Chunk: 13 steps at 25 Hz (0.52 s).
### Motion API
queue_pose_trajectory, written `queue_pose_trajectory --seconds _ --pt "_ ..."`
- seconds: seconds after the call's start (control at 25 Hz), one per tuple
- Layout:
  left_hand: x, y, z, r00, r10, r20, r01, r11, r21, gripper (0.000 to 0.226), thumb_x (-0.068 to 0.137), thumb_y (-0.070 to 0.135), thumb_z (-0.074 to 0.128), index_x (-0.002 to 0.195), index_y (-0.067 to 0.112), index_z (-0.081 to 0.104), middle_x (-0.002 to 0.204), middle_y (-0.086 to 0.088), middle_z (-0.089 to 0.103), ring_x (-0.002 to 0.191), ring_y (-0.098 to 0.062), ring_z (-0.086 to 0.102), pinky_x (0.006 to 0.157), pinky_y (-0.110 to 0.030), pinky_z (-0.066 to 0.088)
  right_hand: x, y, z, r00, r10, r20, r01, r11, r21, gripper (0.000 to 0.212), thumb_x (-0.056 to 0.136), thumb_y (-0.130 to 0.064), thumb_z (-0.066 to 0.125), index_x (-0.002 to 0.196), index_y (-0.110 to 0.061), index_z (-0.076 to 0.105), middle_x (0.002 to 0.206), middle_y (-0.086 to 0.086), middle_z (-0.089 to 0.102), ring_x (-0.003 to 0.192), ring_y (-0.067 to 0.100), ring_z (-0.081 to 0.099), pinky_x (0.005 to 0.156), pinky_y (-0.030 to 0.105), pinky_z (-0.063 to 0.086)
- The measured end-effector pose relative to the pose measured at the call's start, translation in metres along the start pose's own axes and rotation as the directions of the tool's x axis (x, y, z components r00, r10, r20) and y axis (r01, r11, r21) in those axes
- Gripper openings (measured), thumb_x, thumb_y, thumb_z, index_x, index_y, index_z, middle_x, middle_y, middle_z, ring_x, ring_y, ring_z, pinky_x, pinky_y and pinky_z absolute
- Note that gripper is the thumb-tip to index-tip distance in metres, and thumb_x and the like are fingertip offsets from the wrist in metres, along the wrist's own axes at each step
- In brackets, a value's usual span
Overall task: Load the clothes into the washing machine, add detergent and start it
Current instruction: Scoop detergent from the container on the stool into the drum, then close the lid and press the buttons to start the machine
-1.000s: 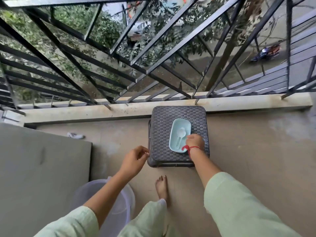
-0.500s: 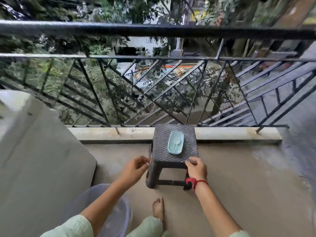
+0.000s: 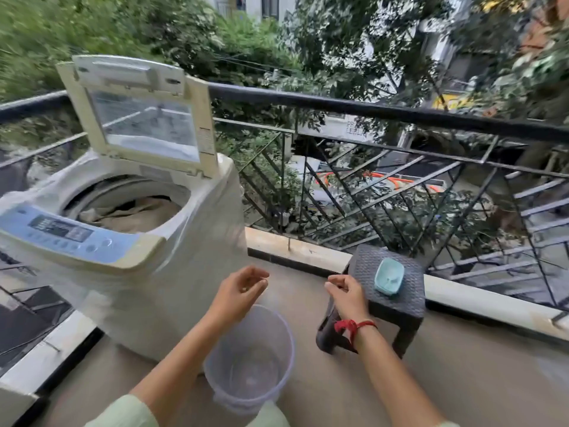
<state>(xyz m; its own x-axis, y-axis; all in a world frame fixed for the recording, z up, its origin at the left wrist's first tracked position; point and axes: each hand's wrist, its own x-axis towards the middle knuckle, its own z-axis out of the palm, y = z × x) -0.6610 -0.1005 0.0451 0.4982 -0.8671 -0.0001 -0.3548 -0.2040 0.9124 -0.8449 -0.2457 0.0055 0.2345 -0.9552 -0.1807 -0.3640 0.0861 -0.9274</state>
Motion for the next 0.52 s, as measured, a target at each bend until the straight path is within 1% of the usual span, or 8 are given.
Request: queue_pose_trajectory --seconds 0.08,0.16,0.2,0.24,0.32,0.4,0.44,0.52 --pt "-0.013 -0.011 -0.042 0.995 -0.022 -0.099 0.026 0.999 0.047 0.018 0.085 0.015 0.066 0.083 0.033 0.065 0.082 0.008 0.070 0.072 0.006 0.062 0.066 -0.009 0.046 -0.017 -0.017 0.037 0.995 -0.024 0.100 0.026 1.000 -0.011 0.021 0.079 -0.012 0.066 0.075 -0.030 0.059 0.099 0.008 0.065 0.093 0.024 0.061 0.084 0.035 0.049" --pt "-0.022 -0.022 -0.079 0.988 -0.042 -0.149 0.049 0.998 0.048 0.019 0.087 0.013 0.065 0.083 0.032 0.065 0.083 0.008 0.070 0.073 0.007 0.062 0.068 -0.010 0.046 -0.036 -0.033 0.070 0.981 -0.041 0.188 0.043 0.999 -0.007 0.019 0.080 -0.012 0.065 0.080 -0.030 0.058 0.099 0.007 0.063 0.095 0.021 0.059 0.082 0.031 0.047" --pt "-0.025 -0.028 -0.097 0.987 -0.056 -0.152 0.063 0.997 0.044 0.018 0.087 0.013 0.065 0.083 0.030 0.066 0.082 0.009 0.070 0.073 0.007 0.062 0.069 -0.011 0.046 -0.045 -0.040 0.087 0.973 -0.044 0.228 0.047 0.999 -0.009 0.016 0.081 -0.012 0.064 0.084 -0.027 0.059 0.100 0.006 0.062 0.096 0.020 0.058 0.082 0.030 0.046" --pt "-0.028 -0.036 -0.118 0.985 -0.069 -0.161 0.075 0.997 0.030 0.016 0.087 0.014 0.066 0.084 0.029 0.067 0.081 0.010 0.071 0.074 0.006 0.063 0.070 -0.012 0.047 -0.052 -0.046 0.109 0.965 -0.045 0.260 0.049 0.999 -0.011 0.015 0.082 -0.011 0.063 0.085 -0.025 0.060 0.101 0.005 0.061 0.097 0.019 0.057 0.083 0.031 0.046" --pt "-0.031 -0.050 -0.159 0.979 -0.076 -0.189 0.079 0.997 0.007 0.012 0.085 0.019 0.066 0.085 0.031 0.068 0.079 0.015 0.071 0.077 0.003 0.064 0.072 -0.014 0.048 -0.067 -0.059 0.151 0.952 -0.063 0.299 0.065 0.998 0.002 0.017 0.082 -0.010 0.064 0.082 -0.025 0.059 0.100 0.004 0.062 0.096 0.019 0.058 0.085 0.033 0.048" --pt "-0.034 -0.067 -0.205 0.972 -0.065 -0.227 0.069 0.998 0.012 0.008 0.079 0.027 0.063 0.083 0.033 0.067 0.078 0.022 0.069 0.076 0.004 0.063 0.071 -0.016 0.049 -0.082 -0.080 0.200 0.932 -0.092 0.351 0.094 0.996 0.012 0.019 0.082 -0.010 0.064 0.081 -0.027 0.058 0.094 0.000 0.062 0.093 0.016 0.058 0.081 0.029 0.047" --pt "-0.036 -0.078 -0.234 0.967 -0.066 -0.245 0.073 0.997 0.021 0.008 0.077 0.030 0.062 0.083 0.033 0.066 0.078 0.023 0.069 0.076 0.004 0.063 0.071 -0.017 0.048 -0.090 -0.091 0.231 0.926 -0.111 0.361 0.117 0.993 0.005 0.019 0.082 -0.011 0.065 0.082 -0.028 0.058 0.093 -0.002 0.062 0.093 0.015 0.058 0.081 0.028 0.046" --pt "-0.037 -0.098 -0.288 0.957 -0.079 -0.279 0.095 0.995 0.044 0.008 0.078 0.031 0.063 0.085 0.032 0.066 0.081 0.024 0.069 0.078 0.003 0.064 0.071 -0.017 0.048 -0.103 -0.114 0.288 0.920 -0.153 0.361 0.158 0.987 0.017 0.023 0.081 -0.010 0.067 0.083 -0.030 0.058 0.095 0.000 0.064 0.094 0.016 0.059 0.085 0.032 0.048"
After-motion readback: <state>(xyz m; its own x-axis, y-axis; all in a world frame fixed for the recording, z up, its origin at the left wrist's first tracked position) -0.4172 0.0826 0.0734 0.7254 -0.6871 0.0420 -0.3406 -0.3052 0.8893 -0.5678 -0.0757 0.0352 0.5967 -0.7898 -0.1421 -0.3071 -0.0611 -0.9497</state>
